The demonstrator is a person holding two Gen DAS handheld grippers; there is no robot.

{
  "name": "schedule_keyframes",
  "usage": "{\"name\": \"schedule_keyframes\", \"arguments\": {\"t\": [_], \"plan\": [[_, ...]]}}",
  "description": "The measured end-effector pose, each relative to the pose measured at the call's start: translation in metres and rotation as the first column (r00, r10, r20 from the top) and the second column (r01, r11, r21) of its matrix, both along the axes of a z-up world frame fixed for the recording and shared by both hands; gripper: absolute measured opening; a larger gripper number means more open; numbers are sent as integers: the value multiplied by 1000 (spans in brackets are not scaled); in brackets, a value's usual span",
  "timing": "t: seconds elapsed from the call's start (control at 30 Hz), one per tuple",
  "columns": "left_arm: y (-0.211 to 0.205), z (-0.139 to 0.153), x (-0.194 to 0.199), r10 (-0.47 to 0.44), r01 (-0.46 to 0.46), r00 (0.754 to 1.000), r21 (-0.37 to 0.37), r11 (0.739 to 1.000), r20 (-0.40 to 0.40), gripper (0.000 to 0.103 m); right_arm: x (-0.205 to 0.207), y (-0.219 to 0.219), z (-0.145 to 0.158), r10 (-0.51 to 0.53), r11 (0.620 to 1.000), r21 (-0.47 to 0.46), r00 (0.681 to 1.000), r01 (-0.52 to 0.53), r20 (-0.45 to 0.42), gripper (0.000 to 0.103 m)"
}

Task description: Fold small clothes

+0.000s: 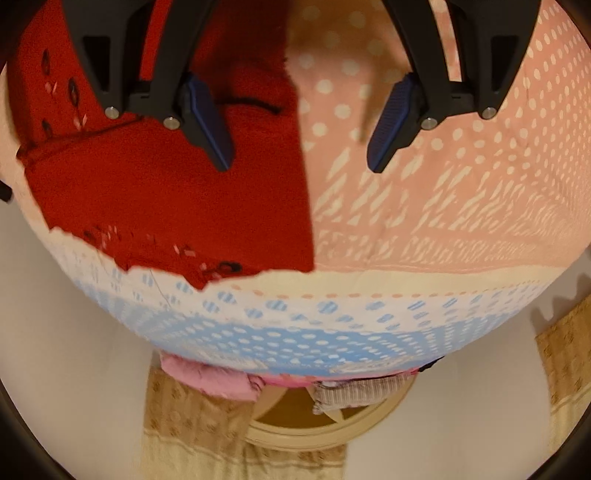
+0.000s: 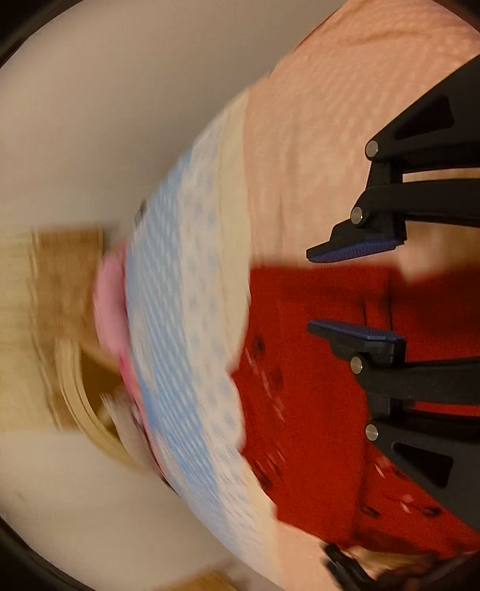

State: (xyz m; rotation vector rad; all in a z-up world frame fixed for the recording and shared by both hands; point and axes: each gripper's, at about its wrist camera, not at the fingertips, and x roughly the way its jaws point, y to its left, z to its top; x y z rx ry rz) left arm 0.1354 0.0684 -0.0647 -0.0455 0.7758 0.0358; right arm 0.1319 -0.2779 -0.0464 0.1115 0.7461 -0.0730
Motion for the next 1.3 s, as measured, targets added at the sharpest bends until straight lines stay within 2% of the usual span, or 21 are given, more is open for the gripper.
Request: {"name": "schedule_keyframes", "arguments": {"t": [0.07,0.13,0.17,0.2,0.3,0.37,0.47,0.57,0.6,0.67,0.77,0.87,0.97,1.03,1.13,1.17,1.3], "plan": [[-1,-8,4,-9,10,999,10,1000,-38,78,15,17,-16,65,998,18,996,-64,-58,33],[5,-14,8,-19,17,996,-27,999,-90,78,30,22,-37,83,996,26,987,-80,-135,33],[10,-13,6,-21,16,996,-52,999,-91,78,39,21,-52,91,995,48,976,-83,-197,33],[15,-10,2,-13,8,996,-55,998,-88,78,43,18,-58,92,995,52,972,-83,-215,33],[25,6,-21,-19,18,999,-34,999,-26,78,27,12,-39,58,998,22,983,-55,-174,33],[31,18,-39,-44,44,999,-31,999,16,78,6,8,-17,38,999,28,994,-35,-106,33],[44,36,-73,-106,111,992,-72,991,65,82,-50,-4,30,37,999,20,999,-37,17,34],[53,51,-112,-191,201,975,-82,976,111,87,-112,-11,68,51,999,0,993,-51,105,53],[54,54,-122,-214,223,969,-76,972,121,87,-123,-13,76,55,998,-11,991,-54,118,57],[56,58,-142,-254,265,958,-76,961,131,87,-159,-15,90,58,997,-55,988,-50,140,58],[57,53,-172,-316,329,942,-125,936,111,87,-201,-15,96,69,996,-68,990,-61,121,58],[56,40,-191,-342,350,937,-166,922,77,87,-234,-16,82,71,997,-31,994,-69,81,58],[50,19,-211,-381,380,924,-225,897,40,87,-252,-14,46,63,998,33,998,-62,-4,58],[48,10,-219,-393,383,920,-256,888,12,80,-258,-11,20,67,994,93,996,-61,-61,58],[43,-7,-232,-426,393,904,-328,859,-33,67,-269,-1,-15,97,978,195,989,-73,-115,58],[40,-10,-236,-438,399,898,-339,852,-44,65,-272,3,-25,110,972,220,985,-79,-131,58],[30,-16,-248,-473,430,879,-340,836,-51,62,-277,12,-49,112,974,215,973,-68,-203,58]]}}
